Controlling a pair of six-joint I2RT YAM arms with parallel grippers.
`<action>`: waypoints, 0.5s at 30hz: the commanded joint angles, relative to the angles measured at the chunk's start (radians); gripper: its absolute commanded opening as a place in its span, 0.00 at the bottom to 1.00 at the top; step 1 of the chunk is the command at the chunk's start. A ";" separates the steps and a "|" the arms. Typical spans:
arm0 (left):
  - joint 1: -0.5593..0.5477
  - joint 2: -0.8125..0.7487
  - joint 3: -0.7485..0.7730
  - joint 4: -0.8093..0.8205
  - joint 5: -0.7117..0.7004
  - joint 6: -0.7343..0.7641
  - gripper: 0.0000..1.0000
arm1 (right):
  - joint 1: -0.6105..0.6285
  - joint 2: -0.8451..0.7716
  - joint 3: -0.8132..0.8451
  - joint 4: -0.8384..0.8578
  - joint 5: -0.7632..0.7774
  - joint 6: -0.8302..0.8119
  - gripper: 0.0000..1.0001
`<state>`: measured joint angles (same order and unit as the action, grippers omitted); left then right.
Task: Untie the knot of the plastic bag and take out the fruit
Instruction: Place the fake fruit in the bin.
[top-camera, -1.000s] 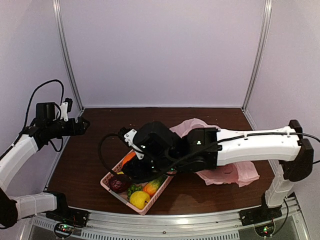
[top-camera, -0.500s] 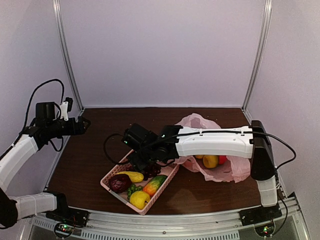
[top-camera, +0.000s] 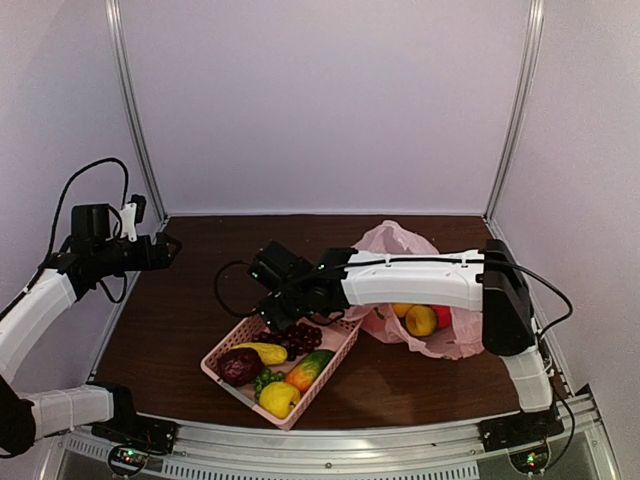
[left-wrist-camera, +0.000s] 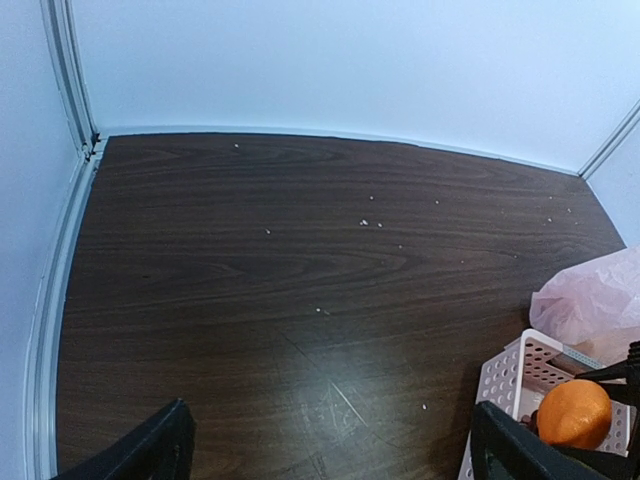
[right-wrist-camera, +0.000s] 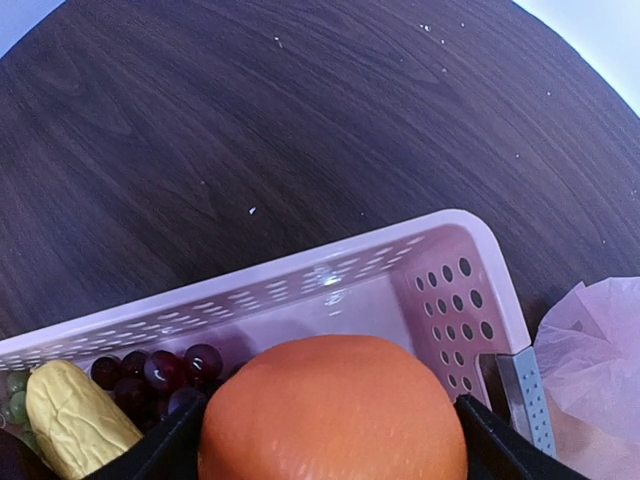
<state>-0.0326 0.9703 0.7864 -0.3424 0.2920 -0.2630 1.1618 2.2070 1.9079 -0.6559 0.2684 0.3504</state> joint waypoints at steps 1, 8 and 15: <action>0.003 -0.004 -0.005 0.034 0.009 0.011 0.97 | 0.001 0.007 0.031 0.009 -0.008 -0.018 0.85; 0.003 -0.007 -0.006 0.034 0.002 0.011 0.97 | 0.001 -0.019 0.041 0.026 -0.029 -0.033 0.92; 0.003 -0.013 -0.010 0.034 -0.011 0.010 0.97 | 0.002 -0.084 0.046 0.052 -0.074 -0.055 0.92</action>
<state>-0.0326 0.9703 0.7864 -0.3420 0.2909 -0.2630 1.1618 2.1994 1.9270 -0.6300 0.2317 0.3172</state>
